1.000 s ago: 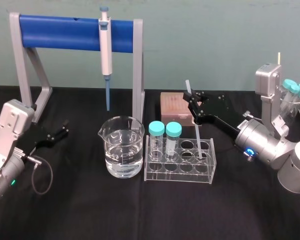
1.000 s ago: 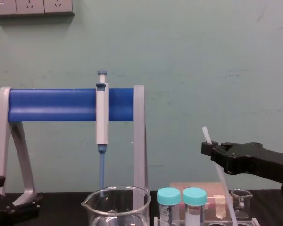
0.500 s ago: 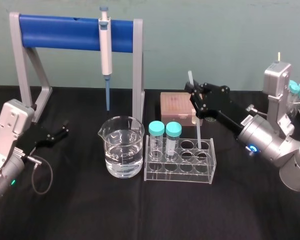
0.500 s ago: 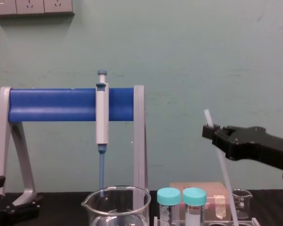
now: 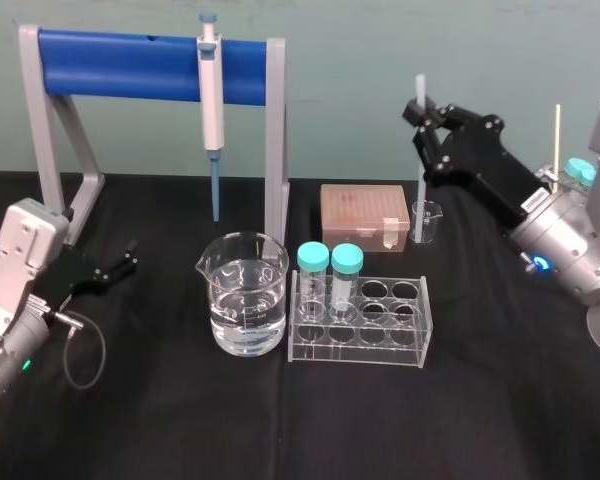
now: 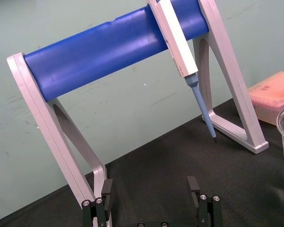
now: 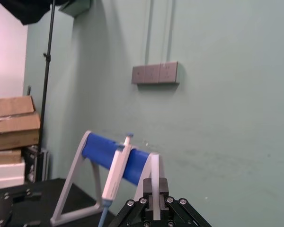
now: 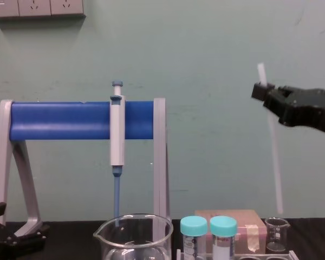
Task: Pick up the stirring rod with one hand, then place it down.
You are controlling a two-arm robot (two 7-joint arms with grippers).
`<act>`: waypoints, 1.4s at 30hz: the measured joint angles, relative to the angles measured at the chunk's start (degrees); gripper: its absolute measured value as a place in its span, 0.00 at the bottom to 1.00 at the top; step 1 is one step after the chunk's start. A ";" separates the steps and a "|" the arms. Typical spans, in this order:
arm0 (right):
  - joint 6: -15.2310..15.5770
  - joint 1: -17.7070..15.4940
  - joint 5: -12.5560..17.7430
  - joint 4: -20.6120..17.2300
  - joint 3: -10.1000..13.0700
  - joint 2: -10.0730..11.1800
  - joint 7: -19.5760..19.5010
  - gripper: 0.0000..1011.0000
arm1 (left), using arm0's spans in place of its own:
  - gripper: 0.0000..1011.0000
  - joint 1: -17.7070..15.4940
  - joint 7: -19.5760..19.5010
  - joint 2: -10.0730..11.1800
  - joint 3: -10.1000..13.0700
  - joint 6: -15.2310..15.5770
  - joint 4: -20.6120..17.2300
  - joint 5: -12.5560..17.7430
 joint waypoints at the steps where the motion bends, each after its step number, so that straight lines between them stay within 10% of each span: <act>1: -0.38 -0.23 0.00 -0.47 0.41 0.06 -0.17 0.07 | 0.99 0.00 0.00 0.00 0.00 0.00 0.00 0.00; 42: 0.14 -5.12 -0.42 -4.19 3.18 1.81 -0.47 0.07 | 0.99 0.00 0.00 0.00 0.00 0.00 0.00 0.00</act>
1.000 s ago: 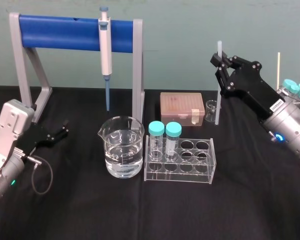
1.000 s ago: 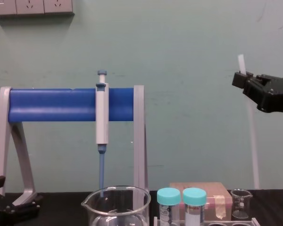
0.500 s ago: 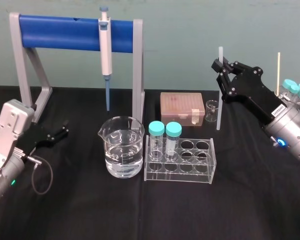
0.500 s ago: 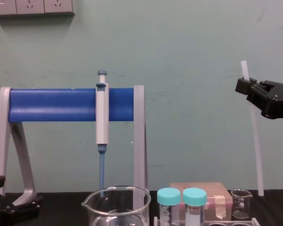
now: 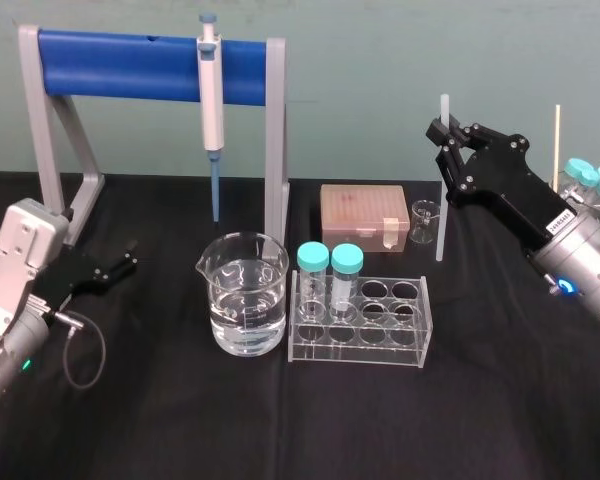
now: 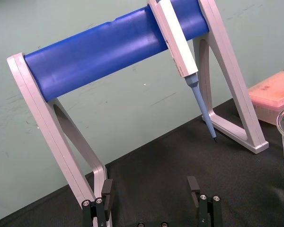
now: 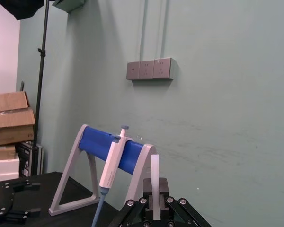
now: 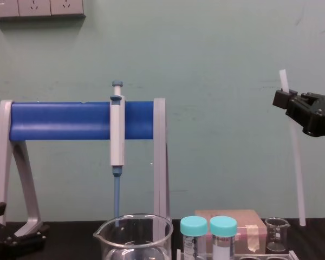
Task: Pick up the stirring rod with one hand, then place it down.
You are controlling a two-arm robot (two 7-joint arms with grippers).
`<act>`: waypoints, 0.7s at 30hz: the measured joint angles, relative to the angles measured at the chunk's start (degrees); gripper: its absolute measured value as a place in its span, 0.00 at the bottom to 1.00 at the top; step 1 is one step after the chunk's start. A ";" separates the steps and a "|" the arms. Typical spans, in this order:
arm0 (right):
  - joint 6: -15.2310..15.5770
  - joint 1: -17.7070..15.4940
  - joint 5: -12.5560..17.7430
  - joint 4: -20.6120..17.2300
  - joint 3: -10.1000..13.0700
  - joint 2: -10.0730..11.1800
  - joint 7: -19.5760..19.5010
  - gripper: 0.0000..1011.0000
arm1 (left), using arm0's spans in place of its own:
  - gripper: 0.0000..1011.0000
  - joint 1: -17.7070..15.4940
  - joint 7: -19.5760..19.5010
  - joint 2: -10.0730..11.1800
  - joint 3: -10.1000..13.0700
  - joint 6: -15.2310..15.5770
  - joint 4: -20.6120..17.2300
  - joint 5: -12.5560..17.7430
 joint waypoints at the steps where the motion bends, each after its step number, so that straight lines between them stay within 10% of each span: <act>1: 0.00 0.00 0.00 -0.03 0.00 0.00 0.00 0.07 | 0.99 0.00 0.00 0.00 0.00 0.00 0.00 0.00; 21: -0.03 0.67 -0.48 0.45 -0.41 -0.56 -0.10 0.07 | 0.99 0.00 0.00 0.00 0.00 0.00 0.00 0.00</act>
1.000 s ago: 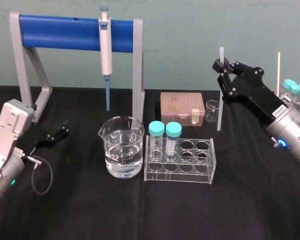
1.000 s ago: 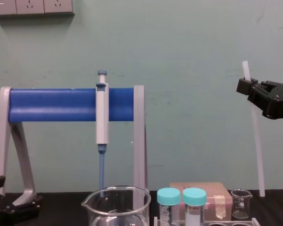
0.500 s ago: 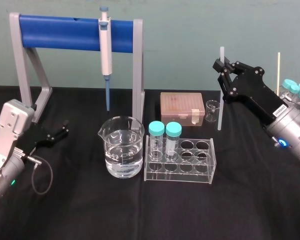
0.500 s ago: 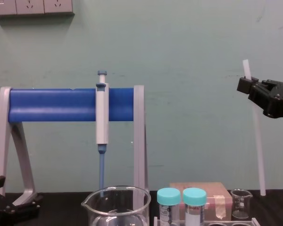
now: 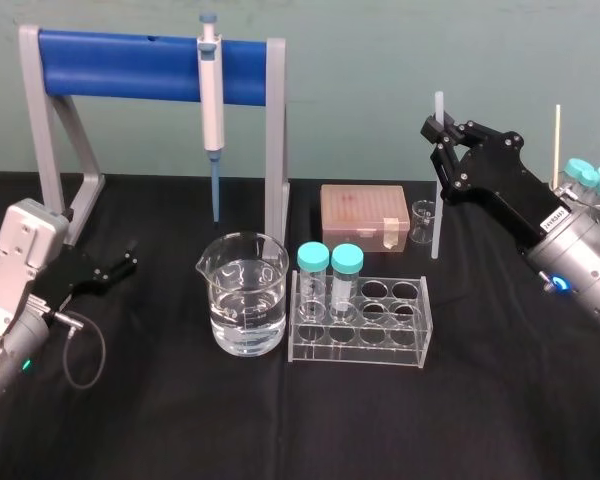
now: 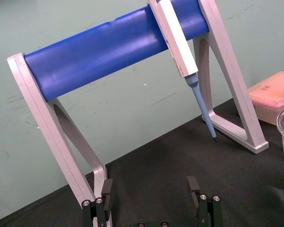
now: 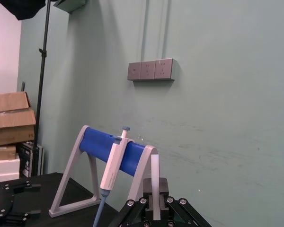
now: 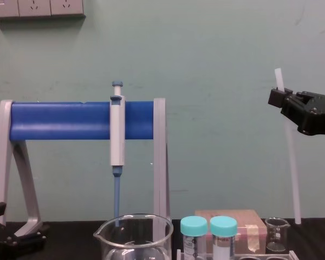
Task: Pick up the stirring rod with one hand, then place it down.
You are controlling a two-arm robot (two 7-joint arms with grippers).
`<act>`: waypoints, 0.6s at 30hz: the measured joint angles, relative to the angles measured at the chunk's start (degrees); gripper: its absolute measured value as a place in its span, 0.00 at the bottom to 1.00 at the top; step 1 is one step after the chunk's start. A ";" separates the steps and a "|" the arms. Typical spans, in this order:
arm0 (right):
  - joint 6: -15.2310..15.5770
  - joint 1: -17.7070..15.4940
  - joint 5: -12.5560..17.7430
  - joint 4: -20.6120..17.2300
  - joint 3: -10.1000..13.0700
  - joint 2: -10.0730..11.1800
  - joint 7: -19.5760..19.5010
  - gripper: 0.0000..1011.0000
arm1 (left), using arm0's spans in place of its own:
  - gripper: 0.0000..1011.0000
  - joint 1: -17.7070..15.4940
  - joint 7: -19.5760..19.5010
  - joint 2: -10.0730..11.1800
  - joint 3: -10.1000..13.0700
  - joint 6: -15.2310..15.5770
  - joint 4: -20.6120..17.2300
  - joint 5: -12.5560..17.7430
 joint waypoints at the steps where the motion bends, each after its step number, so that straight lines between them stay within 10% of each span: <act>1: 0.00 0.01 -0.01 0.01 0.00 -0.01 -0.02 0.07 | 0.99 0.00 0.00 0.00 0.00 0.00 0.00 0.00; 18: -0.34 0.99 -0.10 1.22 -0.23 -0.37 0.13 0.07 | 0.99 0.00 0.00 0.00 0.00 0.00 0.00 0.00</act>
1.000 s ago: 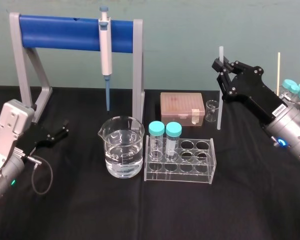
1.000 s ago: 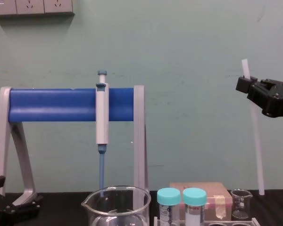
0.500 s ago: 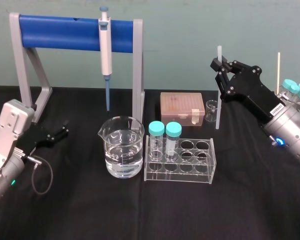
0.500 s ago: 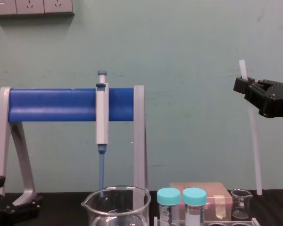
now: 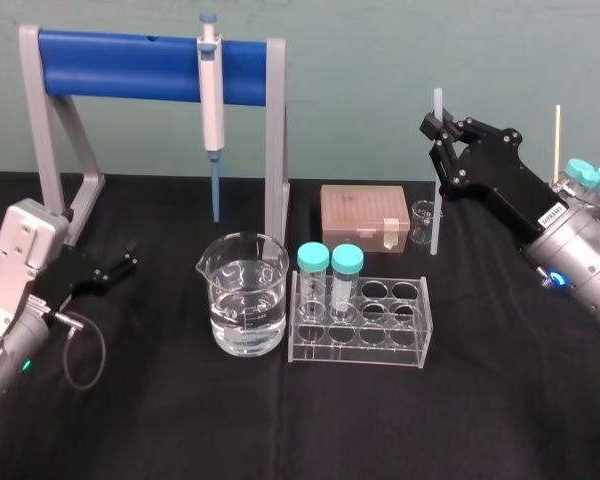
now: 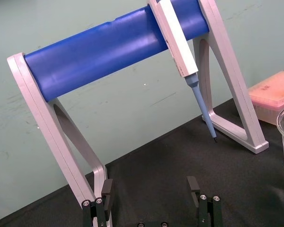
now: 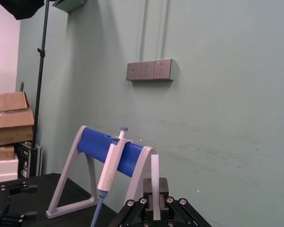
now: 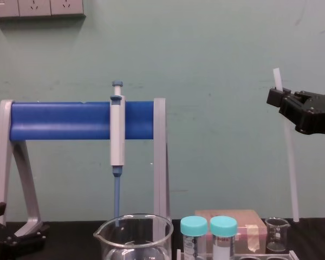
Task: Pick up the stirring rod with one hand, then place it down.
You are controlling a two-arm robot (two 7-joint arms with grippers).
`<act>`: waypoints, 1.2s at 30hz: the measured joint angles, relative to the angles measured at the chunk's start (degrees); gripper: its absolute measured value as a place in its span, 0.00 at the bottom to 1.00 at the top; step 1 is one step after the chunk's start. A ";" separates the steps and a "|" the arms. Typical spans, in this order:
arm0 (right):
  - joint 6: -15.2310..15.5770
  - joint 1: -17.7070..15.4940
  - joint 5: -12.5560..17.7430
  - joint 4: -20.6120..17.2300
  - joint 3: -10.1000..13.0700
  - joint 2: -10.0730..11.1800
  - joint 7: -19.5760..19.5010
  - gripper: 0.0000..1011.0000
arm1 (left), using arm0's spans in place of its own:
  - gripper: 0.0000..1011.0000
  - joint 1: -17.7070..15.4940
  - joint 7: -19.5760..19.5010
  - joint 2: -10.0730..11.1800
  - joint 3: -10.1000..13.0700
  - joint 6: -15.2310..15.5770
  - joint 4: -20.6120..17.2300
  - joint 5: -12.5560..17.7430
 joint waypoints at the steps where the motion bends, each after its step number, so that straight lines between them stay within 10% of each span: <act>1: -0.06 0.21 -0.09 0.30 0.00 -0.07 0.01 0.07 | 0.99 0.00 0.00 0.00 0.00 0.00 0.00 0.00; 36: -0.32 1.48 -0.26 2.25 -0.26 -0.61 0.42 0.07 | 0.99 0.00 0.00 0.00 0.00 0.00 0.00 0.00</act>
